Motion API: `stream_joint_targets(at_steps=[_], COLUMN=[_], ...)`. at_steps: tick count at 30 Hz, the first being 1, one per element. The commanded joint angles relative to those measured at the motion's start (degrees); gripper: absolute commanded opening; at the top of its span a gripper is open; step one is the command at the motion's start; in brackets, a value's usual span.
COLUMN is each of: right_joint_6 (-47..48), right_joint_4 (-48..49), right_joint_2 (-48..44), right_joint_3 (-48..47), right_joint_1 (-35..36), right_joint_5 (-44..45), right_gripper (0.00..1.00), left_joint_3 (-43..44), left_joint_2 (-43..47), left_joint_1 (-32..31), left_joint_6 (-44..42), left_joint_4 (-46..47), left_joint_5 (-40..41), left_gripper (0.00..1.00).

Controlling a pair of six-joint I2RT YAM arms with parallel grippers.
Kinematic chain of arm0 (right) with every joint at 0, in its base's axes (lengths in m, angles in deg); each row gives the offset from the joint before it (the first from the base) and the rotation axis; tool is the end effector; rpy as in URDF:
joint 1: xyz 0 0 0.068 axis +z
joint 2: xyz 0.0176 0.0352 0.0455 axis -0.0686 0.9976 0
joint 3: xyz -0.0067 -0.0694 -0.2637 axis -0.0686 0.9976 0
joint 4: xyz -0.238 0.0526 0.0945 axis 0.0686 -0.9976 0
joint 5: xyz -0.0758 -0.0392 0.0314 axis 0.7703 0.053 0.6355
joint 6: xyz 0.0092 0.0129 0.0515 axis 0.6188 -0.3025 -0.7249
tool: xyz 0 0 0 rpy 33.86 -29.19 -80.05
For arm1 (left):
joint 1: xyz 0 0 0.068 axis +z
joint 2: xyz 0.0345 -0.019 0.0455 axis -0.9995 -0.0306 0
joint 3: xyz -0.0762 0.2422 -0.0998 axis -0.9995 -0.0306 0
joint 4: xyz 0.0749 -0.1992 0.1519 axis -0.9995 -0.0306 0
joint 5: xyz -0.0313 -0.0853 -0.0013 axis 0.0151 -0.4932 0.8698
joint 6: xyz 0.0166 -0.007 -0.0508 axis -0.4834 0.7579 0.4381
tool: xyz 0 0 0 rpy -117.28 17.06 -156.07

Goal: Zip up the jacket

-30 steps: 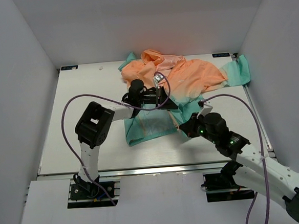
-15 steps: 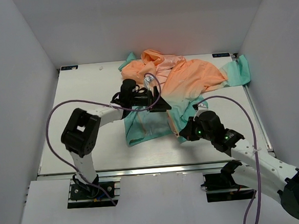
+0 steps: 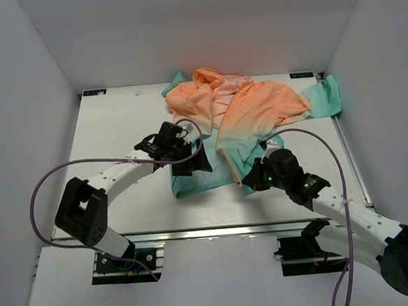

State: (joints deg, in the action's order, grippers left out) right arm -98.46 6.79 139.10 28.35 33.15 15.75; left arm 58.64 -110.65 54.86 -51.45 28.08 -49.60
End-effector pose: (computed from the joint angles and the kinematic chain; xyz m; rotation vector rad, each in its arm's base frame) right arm 0.1566 0.1218 0.2222 -0.1685 2.2085 0.7674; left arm 0.2599 -0.1874 0.2262 0.1557 2.6726 -0.9255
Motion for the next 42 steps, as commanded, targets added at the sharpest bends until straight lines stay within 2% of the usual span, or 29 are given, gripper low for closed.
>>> stream_joint_targets(at_steps=[1,4,6,9,17,24,32,42], right_joint_6=[1.73,1.82,2.09,2.35,2.26,2.79,2.71,2.62], right_joint_4=[-0.98,-0.8,-0.98,-1.76,-1.59,-1.85,-2.21,-2.38], right_joint_2=[0.61,1.05,1.23,1.32,1.05,1.23,0.61,0.7], right_joint_3=[-3.0,-2.91,-2.91,-2.91,-1.59,-1.33,-0.54,0.26], right_joint_1=[-0.43,-0.43,-0.43,-0.43,-0.43,-0.52,-0.52,-0.52], right_joint_5=[2.71,2.8,2.8,3.32,3.5,3.77,4.03,5.79], right_gripper=[0.0,0.0,0.0,0.0,0.0,0.0,0.0,0.0], left_joint_3=[-0.9,-1.35,-0.12,3.13,8.14,12.27,13.42,13.77], left_joint_2=[5.82,3.99,1.88,-2.07,-7.79,-11.65,-15.0,-17.9], left_joint_1=[-0.1,-0.1,-0.71,-2.2,-3.7,-5.19,-6.86,-7.57], left_joint_6=[1.72,1.82,1.47,1.12,2.69,3.75,4.01,5.15], left_joint_4=[-16.99,-16.65,-16.29,-16.99,-21.13,-23.5,-24.55,-24.2], left_joint_5=[16.06,15.37,14.66,15.89,23.51,27.84,28.19,29.51], left_gripper=[0.98,0.96,0.9,0.87,0.75,0.71,0.66,0.64])
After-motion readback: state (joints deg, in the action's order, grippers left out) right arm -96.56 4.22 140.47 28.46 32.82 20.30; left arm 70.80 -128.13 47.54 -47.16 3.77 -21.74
